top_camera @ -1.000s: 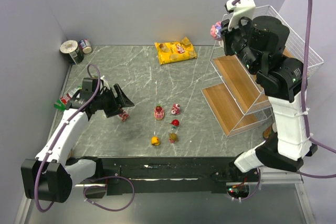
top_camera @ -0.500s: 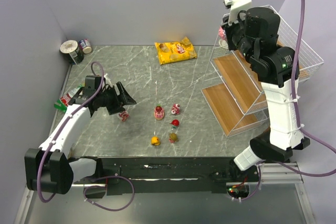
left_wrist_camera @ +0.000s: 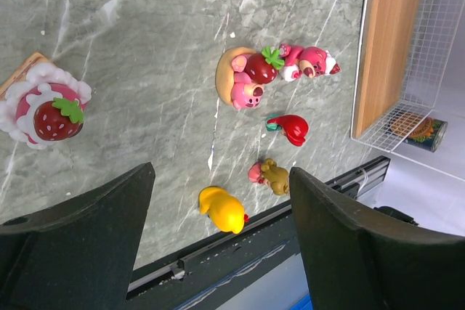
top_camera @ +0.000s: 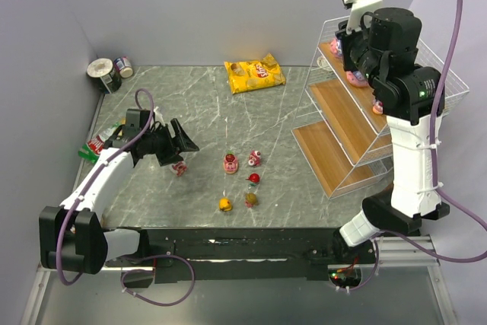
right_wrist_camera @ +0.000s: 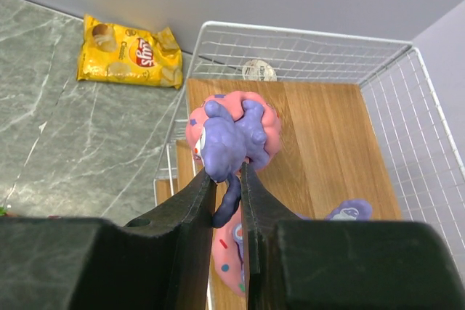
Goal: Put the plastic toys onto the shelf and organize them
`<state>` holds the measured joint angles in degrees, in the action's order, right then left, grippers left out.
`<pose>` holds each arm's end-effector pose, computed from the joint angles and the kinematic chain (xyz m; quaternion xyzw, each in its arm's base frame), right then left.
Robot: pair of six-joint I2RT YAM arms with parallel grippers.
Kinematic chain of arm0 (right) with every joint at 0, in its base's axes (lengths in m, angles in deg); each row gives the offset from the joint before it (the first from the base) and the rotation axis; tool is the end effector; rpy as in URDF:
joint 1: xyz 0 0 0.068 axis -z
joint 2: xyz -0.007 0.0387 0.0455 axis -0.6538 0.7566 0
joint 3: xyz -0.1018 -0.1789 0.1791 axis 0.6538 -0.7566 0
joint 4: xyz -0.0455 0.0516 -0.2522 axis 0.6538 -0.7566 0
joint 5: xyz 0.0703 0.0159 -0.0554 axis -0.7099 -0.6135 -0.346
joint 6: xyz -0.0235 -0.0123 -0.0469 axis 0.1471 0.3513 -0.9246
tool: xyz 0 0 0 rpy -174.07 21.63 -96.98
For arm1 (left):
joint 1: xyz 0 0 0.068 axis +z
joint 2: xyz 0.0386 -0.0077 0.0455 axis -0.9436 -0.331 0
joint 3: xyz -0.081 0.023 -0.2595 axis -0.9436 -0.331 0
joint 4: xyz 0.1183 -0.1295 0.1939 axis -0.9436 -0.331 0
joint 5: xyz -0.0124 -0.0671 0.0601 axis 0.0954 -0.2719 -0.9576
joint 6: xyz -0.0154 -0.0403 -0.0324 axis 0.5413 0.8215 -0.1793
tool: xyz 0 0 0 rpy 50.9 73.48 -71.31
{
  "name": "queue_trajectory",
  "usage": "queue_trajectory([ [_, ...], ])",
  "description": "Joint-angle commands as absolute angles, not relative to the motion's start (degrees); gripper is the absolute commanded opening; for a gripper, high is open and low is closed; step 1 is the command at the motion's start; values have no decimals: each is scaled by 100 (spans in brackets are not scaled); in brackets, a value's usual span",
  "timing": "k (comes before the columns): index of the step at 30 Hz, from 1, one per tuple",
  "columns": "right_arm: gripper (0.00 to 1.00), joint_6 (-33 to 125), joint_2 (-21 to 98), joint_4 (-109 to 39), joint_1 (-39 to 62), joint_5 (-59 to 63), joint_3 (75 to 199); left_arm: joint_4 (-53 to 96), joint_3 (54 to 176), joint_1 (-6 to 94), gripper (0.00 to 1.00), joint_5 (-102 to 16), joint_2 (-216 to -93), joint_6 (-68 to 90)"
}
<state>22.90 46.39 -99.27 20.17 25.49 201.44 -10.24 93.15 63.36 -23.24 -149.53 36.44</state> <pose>0.2167 0.0713 0.5798 -0.1682 0.7667 -0.0850 0.6136 0.2448 -0.0485 0.2541 -0.1503 0.9023 -0.3374 0.2224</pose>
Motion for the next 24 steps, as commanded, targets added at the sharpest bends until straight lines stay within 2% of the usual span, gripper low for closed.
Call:
queue_trajectory([
  [1,0,2471,4676,-9866,2220,2339,20270,-867,9482,6347,81,-2215,-14973,3513],
  [8,0,2480,4746,-9875,2308,2242,20243,-876,9411,6355,81,-2215,-14965,3557],
  [24,14,2384,4799,-9770,2317,2585,20305,-920,9297,6355,82,-2224,-14877,3504],
])
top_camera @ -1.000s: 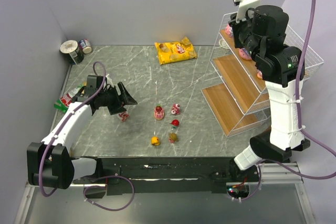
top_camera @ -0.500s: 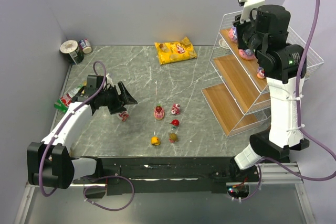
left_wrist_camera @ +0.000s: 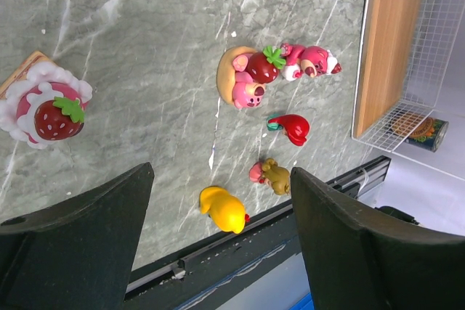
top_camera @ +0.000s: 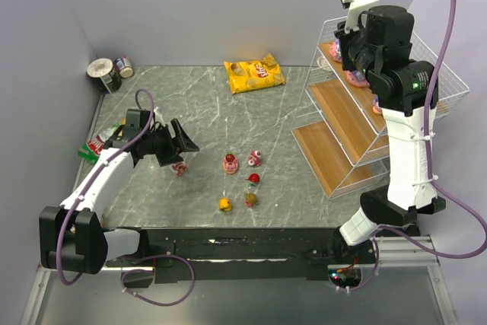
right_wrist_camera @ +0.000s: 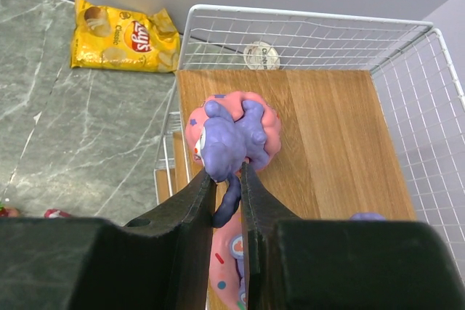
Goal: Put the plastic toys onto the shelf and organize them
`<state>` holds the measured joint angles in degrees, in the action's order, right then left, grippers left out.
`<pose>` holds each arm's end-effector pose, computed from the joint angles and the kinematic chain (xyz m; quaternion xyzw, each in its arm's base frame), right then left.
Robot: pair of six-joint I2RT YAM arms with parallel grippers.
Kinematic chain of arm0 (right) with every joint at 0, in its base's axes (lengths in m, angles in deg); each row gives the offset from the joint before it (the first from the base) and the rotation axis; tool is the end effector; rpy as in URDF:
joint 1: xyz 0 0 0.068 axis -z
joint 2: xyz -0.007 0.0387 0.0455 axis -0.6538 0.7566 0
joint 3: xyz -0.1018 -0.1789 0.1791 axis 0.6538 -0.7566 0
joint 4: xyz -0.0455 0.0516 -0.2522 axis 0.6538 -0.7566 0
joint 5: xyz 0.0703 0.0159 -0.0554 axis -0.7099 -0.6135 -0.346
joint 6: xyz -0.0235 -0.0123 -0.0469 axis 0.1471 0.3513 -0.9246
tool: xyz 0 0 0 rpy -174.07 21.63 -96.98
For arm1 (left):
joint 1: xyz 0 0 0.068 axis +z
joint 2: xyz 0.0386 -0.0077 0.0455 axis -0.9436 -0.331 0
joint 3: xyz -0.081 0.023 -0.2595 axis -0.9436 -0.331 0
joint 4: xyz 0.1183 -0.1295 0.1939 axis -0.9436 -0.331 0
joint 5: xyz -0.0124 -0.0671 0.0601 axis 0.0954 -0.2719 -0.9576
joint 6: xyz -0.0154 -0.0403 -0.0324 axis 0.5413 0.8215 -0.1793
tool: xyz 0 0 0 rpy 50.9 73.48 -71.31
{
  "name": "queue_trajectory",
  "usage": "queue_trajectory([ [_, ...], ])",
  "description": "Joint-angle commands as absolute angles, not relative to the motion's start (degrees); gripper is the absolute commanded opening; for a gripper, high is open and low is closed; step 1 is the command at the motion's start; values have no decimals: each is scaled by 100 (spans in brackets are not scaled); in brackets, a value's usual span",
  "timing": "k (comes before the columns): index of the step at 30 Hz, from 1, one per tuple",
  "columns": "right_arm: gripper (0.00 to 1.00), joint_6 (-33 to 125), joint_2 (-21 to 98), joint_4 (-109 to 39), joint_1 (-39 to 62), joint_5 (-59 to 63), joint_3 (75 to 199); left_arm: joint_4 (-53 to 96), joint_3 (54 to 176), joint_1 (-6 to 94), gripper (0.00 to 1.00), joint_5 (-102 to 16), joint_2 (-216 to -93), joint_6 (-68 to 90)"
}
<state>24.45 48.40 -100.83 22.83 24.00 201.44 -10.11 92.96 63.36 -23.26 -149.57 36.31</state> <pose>0.2343 0.0669 0.5693 -0.1562 0.7885 -0.0838 0.5890 0.2447 -0.0485 0.2531 -0.1496 0.9027 -0.3368 0.2221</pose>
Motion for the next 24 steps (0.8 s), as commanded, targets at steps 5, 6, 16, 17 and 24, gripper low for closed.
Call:
queue_trajectory([
  [5,18,2340,4799,-9708,2325,2471,20314,-929,9297,6355,82,-2215,-14850,3495],
  [6,18,2322,4799,-9682,2325,2453,20305,-937,9297,6355,82,-2206,-14842,3495],
  [16,25,2331,4772,-9682,2317,2550,20278,-946,9271,6355,83,-2136,-14727,3522],
  [17,25,2331,4772,-9682,2317,2558,20287,-946,9262,6347,82,-2136,-14710,3522],
  [24,27,2366,4790,-9691,2317,2567,20261,-937,9227,6355,83,-2118,-14675,3531],
])
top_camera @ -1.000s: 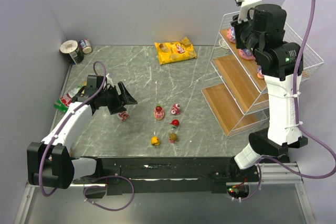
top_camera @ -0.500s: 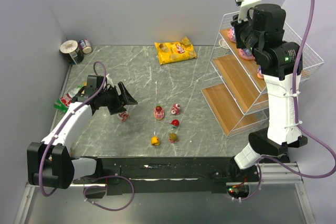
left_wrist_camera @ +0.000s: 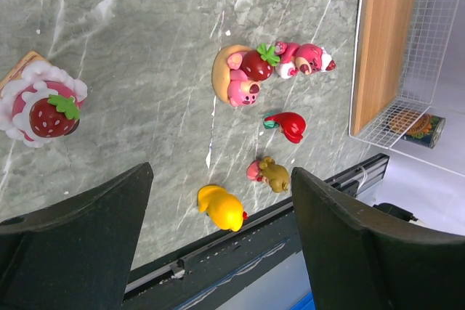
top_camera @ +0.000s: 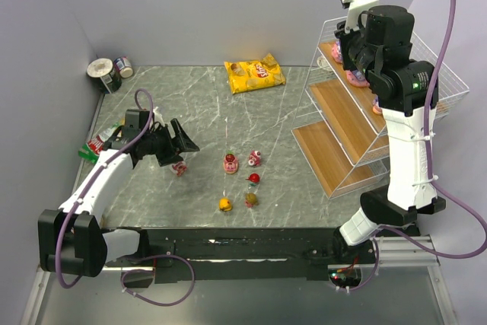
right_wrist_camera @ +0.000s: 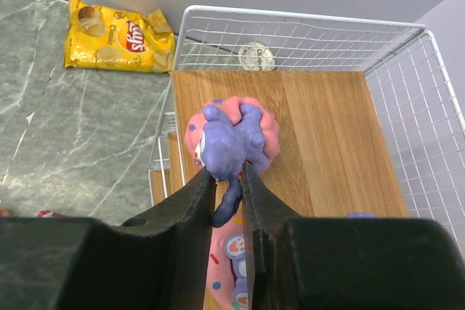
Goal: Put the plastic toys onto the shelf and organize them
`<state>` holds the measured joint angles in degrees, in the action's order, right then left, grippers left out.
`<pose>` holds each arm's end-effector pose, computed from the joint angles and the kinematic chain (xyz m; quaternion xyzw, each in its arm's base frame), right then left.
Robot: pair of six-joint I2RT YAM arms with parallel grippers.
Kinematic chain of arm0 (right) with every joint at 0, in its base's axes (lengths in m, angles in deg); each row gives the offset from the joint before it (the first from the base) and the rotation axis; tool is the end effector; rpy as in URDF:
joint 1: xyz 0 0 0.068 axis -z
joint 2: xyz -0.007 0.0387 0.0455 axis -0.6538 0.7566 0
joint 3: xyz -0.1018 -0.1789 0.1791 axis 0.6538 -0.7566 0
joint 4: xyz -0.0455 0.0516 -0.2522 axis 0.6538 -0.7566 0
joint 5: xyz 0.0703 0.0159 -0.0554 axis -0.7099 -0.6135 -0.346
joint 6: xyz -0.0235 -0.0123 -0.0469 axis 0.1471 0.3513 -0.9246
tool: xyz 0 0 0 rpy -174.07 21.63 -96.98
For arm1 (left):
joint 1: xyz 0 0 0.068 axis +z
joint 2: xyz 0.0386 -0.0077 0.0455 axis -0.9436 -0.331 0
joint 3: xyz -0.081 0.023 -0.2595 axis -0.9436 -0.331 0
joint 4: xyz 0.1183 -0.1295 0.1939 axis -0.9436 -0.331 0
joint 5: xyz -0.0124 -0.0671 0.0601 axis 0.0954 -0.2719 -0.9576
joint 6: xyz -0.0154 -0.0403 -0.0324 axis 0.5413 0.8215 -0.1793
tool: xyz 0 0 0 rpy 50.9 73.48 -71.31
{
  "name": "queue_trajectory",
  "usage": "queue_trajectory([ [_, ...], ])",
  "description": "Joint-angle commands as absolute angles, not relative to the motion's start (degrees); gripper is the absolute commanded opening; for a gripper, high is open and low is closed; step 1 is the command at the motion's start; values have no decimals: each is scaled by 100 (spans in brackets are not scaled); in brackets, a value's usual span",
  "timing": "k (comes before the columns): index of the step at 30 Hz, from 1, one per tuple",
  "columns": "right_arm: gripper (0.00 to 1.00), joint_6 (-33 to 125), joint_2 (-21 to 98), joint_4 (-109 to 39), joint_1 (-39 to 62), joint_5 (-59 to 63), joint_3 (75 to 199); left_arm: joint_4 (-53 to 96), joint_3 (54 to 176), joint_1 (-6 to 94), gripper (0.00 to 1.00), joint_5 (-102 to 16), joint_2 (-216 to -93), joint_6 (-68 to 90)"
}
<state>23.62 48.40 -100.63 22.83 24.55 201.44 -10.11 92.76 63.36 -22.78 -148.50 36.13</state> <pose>0.2345 0.0666 0.5697 -0.1586 0.7867 -0.0918 0.5895 0.2416 -0.0483 0.2563 -0.1442 0.9003 -0.3418 0.2275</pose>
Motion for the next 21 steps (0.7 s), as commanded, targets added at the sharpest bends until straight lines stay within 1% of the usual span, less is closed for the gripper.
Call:
queue_trajectory([
  [1,28,2366,4799,-9699,2317,2567,20261,-946,9218,6355,83,-2110,-14666,3522],
  [12,31,2366,4825,-9664,2317,2550,20252,-973,9191,6355,83,-2092,-14613,3504],
  [13,33,2366,4825,-9638,2325,2558,20252,-973,9191,6355,83,-2092,-14613,3495],
  [16,35,2313,4799,-9585,2325,2523,20235,-981,9191,6355,83,-2092,-14596,3495],
  [21,36,2252,4790,-9453,2325,2462,20191,-990,9183,6355,83,-2066,-14569,3478],
])
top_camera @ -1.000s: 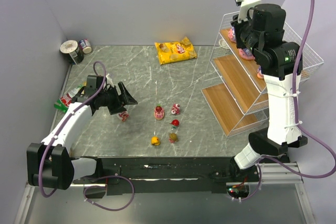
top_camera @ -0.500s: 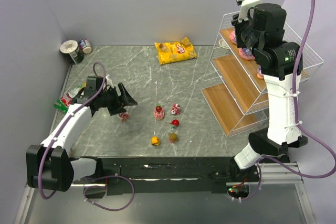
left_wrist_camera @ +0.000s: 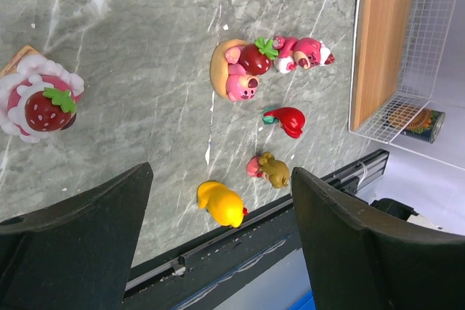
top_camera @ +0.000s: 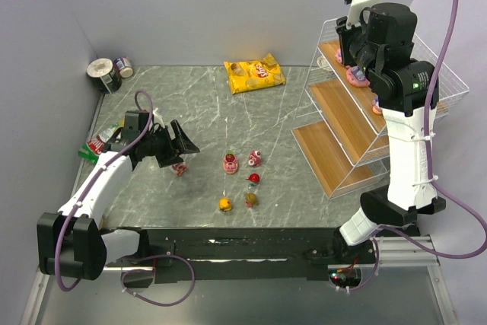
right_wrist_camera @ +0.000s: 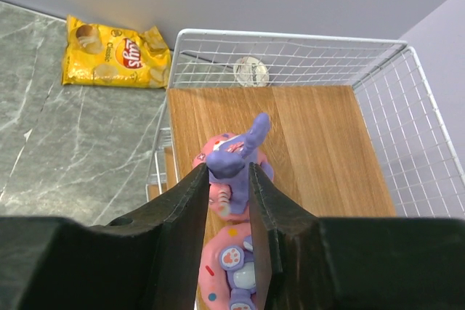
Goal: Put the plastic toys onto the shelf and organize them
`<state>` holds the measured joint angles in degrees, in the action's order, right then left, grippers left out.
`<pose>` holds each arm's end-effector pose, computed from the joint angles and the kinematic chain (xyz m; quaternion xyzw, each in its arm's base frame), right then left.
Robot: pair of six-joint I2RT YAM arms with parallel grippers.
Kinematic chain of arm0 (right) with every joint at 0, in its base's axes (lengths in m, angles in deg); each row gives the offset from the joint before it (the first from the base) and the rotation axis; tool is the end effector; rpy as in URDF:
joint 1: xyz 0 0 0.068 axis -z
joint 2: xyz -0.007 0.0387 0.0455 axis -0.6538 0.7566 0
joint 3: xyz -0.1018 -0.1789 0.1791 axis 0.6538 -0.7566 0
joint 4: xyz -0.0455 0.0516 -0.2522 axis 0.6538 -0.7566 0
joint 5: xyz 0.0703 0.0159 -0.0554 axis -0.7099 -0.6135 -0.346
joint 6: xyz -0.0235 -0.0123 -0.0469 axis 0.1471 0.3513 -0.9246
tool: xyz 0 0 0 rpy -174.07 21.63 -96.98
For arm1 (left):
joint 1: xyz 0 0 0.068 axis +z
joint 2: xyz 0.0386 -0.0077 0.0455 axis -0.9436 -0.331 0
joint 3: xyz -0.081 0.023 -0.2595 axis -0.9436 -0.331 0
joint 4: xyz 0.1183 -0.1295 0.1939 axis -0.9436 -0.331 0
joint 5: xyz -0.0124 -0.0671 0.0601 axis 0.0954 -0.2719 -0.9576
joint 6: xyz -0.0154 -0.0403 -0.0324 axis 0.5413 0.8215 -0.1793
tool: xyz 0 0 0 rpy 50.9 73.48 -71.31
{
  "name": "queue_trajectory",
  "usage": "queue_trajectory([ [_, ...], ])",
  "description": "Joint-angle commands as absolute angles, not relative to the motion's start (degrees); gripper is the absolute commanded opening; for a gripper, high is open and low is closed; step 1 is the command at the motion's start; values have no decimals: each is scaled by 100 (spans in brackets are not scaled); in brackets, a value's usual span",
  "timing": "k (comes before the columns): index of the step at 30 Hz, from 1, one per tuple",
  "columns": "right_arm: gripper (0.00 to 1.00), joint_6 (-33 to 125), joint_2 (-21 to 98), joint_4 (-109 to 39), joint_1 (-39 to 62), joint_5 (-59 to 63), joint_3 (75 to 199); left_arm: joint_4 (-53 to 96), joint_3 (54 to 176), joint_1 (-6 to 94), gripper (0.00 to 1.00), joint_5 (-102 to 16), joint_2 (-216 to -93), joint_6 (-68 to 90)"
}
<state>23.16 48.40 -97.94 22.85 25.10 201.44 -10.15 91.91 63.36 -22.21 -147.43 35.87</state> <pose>0.2358 0.0666 0.5746 -0.1523 0.7738 -0.0959 0.6073 0.2373 -0.0481 0.2558 -0.1398 0.8995 -0.3457 0.2276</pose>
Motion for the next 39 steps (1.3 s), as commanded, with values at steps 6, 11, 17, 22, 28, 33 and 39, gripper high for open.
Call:
queue_trajectory([
  [6,36,2287,4781,-9365,2325,2488,20059,-1017,9183,6355,84,-2057,-14569,3452],
  [11,43,2462,4816,-9339,2325,2751,20041,-1025,9165,6355,84,-2057,-14552,3434],
  [17,44,2629,4711,-9067,2317,2787,19752,-1043,9156,6355,84,-2048,-14543,3399],
  [22,42,2656,4693,-8856,2325,2795,19637,-1043,9147,6355,84,-2048,-14508,3399],
  [28,32,2709,4623,-8505,2317,2848,19453,-1043,9139,6355,84,-2066,-14481,3390],
  [33,19,2656,4571,-8276,2325,2831,19268,-1060,9130,6355,84,-2083,-14437,3390],
  [39,5,2410,4071,-7662,2334,2577,18390,-1069,9139,6355,84,-2119,-14411,3381],
])
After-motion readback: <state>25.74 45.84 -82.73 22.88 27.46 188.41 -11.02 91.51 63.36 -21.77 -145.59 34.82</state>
